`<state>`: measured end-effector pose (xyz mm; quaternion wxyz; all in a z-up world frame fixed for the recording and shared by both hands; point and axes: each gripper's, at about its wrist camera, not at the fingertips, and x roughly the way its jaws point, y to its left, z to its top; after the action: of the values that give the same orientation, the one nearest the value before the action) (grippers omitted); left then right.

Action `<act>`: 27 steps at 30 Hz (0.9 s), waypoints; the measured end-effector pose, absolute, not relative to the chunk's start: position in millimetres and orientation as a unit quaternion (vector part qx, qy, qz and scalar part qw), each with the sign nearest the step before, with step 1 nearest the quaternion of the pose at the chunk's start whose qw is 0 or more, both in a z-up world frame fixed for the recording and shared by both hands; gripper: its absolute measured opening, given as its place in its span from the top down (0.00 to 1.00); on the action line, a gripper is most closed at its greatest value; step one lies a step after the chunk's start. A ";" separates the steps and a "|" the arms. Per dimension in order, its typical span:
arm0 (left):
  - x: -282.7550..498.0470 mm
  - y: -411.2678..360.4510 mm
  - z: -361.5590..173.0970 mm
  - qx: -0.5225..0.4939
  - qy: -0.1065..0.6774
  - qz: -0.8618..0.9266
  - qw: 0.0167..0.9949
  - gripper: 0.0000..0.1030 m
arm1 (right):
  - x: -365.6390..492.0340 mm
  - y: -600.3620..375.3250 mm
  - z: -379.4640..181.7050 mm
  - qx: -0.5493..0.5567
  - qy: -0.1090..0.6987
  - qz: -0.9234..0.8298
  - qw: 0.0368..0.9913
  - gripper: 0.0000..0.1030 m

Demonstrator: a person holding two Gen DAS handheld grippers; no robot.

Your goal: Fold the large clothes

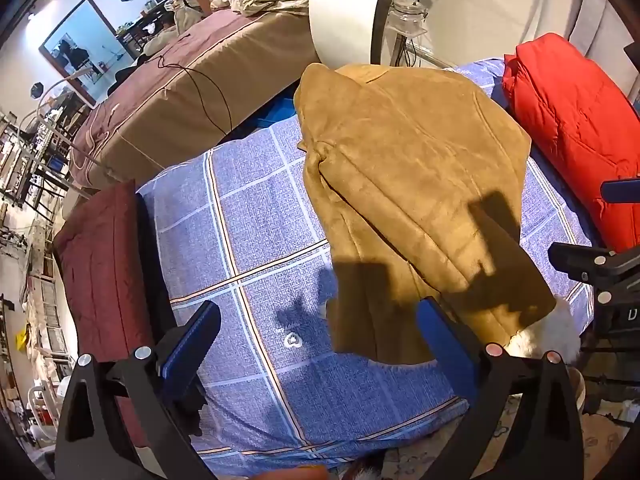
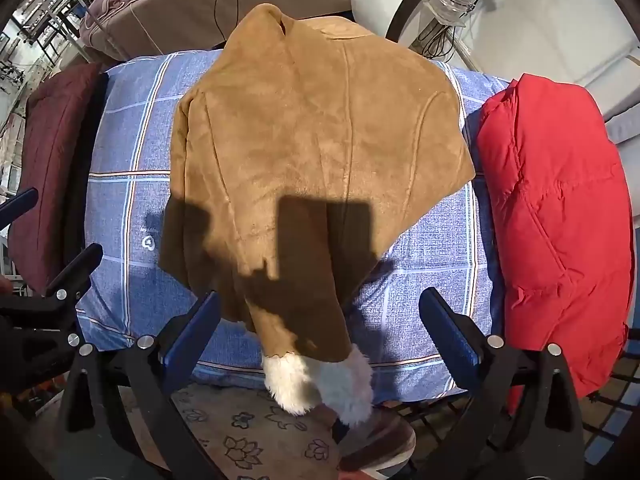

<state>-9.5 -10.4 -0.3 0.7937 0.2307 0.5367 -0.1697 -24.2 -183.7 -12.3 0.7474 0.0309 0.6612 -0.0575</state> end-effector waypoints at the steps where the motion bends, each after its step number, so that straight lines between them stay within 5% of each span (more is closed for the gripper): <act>1: -9.4 -10.4 -0.4 0.231 0.537 -0.170 0.793 0.06 | -22.6 -185.5 -12.0 0.031 0.661 -0.057 0.747 0.06; 27: -9.5 -5.6 -5.3 0.226 0.548 -0.163 0.789 0.06 | -25.3 -179.7 -16.7 0.026 0.664 -0.055 0.746 0.06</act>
<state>-9.5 -5.6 -5.3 0.7886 0.2258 0.5483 -0.1627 -25.3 -179.7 -16.7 0.7457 0.0265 0.6635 -0.0549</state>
